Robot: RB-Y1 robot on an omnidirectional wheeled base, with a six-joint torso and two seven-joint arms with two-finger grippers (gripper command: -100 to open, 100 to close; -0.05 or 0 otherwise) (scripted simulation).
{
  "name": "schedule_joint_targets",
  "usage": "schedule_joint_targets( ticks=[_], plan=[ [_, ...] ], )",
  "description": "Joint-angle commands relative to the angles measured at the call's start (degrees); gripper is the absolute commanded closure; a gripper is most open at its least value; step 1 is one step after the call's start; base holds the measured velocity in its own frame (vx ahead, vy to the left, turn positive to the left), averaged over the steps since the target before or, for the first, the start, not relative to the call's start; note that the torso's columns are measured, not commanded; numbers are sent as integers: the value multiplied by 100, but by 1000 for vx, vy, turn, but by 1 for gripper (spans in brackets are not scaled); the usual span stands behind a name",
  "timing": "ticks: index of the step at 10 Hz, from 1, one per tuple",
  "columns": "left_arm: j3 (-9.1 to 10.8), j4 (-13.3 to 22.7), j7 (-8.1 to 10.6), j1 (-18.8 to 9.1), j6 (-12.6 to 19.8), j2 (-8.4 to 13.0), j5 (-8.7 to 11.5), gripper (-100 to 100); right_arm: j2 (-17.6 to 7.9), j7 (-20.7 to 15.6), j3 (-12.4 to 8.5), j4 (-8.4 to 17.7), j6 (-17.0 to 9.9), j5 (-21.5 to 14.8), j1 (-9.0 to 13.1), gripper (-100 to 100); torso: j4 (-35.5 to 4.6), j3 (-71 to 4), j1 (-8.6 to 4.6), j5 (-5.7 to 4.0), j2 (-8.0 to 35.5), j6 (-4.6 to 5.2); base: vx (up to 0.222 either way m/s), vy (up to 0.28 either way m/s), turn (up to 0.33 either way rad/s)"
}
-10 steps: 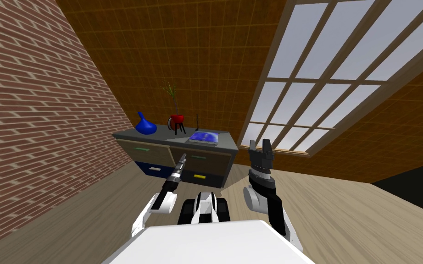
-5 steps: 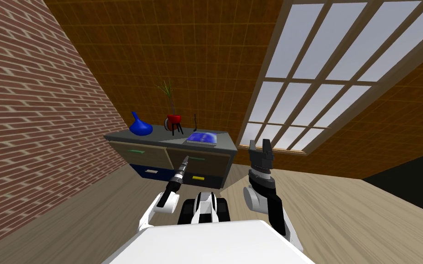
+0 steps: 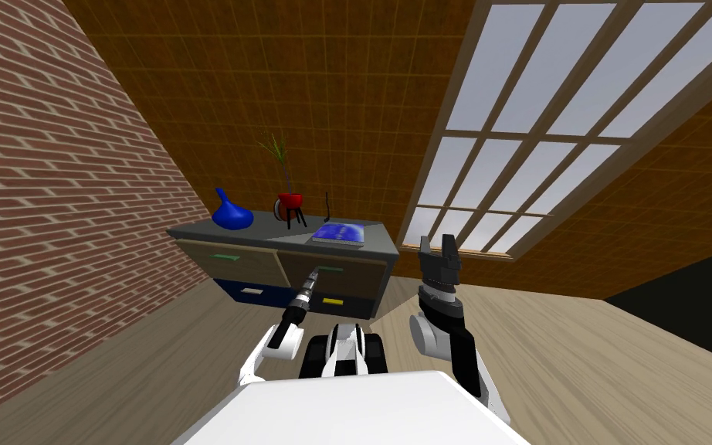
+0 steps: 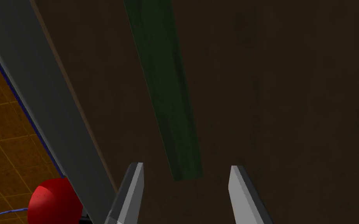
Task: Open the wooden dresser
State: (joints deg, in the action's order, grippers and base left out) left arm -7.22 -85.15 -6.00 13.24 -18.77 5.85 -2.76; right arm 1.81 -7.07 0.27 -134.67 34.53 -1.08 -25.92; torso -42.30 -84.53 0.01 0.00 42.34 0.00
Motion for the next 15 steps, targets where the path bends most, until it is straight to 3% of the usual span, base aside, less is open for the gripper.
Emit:
schedule_joint_targets(
  ticks=[1,4,5,9,11,12,15],
  plan=[
    [-48,-143,14,96,45,34,0,100,0,0,0,0,0,0,1,0,-7,17,-1,0,32,-1,-194,23,24],
    [-74,-221,22,146,70,54,1,100,0,0,0,1,-1,0,3,0,-1,3,1,0,6,0,-164,20,13],
    [-66,-271,35,98,236,53,11,-100,0,0,0,1,-1,0,1,0,8,-20,-4,-1,-36,1,68,-5,-30],
    [-44,-377,62,-28,603,45,33,-100,0,0,0,-1,1,0,-3,0,5,-10,-5,-2,-16,0,164,-36,-27],
    [-51,-386,58,-1,564,46,29,-100,0,0,0,-1,0,0,-1,0,-9,22,10,3,37,-1,42,-5,-1],
    [-51,-385,58,-1,562,46,29,100,0,0,0,0,0,0,0,0,-11,23,6,2,36,0,8,-1,0],
    [-121,-582,70,140,636,94,31,100,0,0,0,1,-1,0,2,0,-18,30,-2,-6,50,-3,-163,29,15]
  ],
)
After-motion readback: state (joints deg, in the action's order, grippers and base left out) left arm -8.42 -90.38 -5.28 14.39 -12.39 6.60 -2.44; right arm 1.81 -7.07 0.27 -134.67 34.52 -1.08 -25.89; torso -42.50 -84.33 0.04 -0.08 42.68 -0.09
